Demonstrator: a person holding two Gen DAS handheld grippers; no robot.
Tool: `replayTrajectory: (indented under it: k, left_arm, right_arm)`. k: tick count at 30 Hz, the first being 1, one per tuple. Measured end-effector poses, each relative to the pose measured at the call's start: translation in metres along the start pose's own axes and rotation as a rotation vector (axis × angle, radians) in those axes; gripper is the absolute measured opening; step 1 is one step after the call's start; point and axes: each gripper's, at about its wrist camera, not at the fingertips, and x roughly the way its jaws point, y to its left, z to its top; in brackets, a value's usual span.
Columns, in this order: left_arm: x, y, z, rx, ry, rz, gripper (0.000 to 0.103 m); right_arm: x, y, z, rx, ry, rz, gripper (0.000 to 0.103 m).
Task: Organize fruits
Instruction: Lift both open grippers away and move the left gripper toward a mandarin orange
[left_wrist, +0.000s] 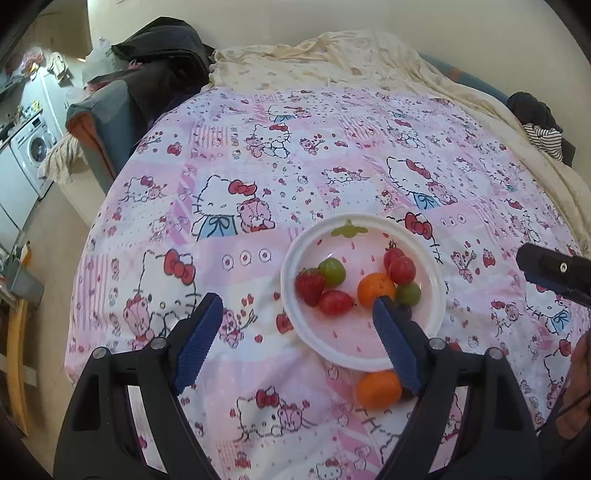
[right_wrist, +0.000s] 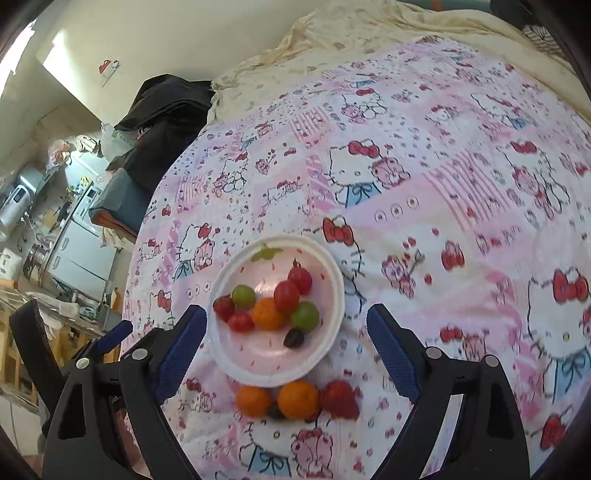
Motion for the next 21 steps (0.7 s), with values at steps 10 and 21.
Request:
replayTrajectory:
  k: [10, 21]
  left_arm:
    - [-0.017, 0.017, -0.019, -0.088, 0.030, -0.016, 0.081]
    - [0.008, -0.003, -0.053, -0.027, 0.174, -0.073, 0.081]
  right_arm:
    - [-0.019, -0.009, -0.029, 0.045, 0.015, -0.014, 0.091]
    - [-0.017, -0.027, -0.048, 0.092, 0.050, -0.071, 0.091]
